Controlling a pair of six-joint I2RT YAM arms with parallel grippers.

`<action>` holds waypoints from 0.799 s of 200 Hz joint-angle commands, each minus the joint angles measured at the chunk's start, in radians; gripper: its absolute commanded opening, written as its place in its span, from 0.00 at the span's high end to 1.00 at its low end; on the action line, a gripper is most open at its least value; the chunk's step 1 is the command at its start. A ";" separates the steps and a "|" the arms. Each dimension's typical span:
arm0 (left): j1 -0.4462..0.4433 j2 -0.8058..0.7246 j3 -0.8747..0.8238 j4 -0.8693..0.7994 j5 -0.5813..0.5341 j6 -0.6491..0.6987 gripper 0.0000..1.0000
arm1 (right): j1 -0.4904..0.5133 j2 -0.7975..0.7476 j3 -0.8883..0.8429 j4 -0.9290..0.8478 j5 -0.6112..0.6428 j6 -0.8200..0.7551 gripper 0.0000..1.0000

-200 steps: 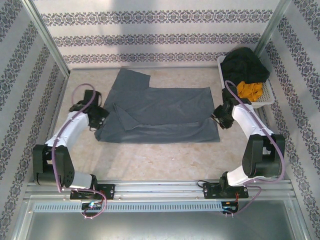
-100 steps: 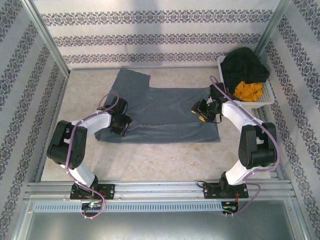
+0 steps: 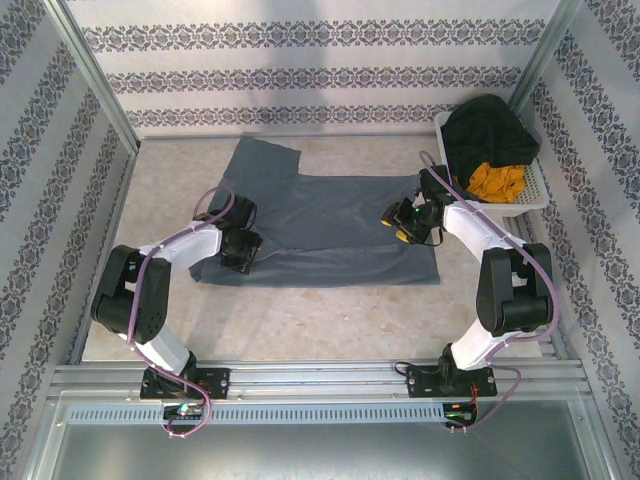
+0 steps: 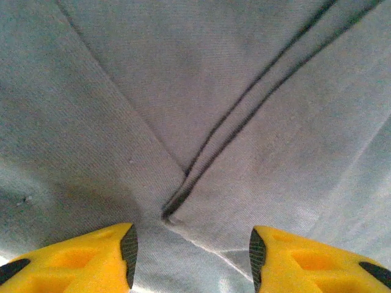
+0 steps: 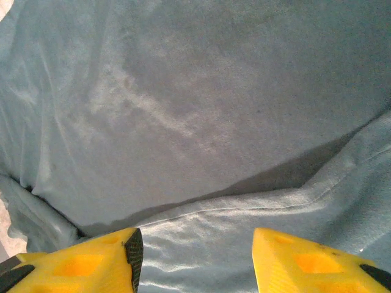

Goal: Fold and stack the t-shirts

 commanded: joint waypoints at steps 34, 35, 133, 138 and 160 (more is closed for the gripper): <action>-0.009 0.057 0.035 0.057 -0.031 -0.025 0.69 | 0.001 -0.002 0.010 -0.002 -0.010 -0.006 0.50; -0.010 0.056 0.037 0.056 -0.033 -0.024 0.70 | 0.001 -0.003 0.010 -0.003 -0.010 -0.005 0.50; -0.027 0.212 0.343 0.050 0.019 0.234 1.00 | -0.044 -0.034 -0.011 -0.016 0.003 -0.012 0.52; -0.028 0.232 0.372 0.043 0.027 0.255 1.00 | -0.044 -0.033 -0.010 -0.019 0.003 -0.012 0.52; -0.043 0.318 0.496 -0.020 0.050 0.338 1.00 | -0.048 -0.031 -0.012 -0.026 0.003 -0.013 0.52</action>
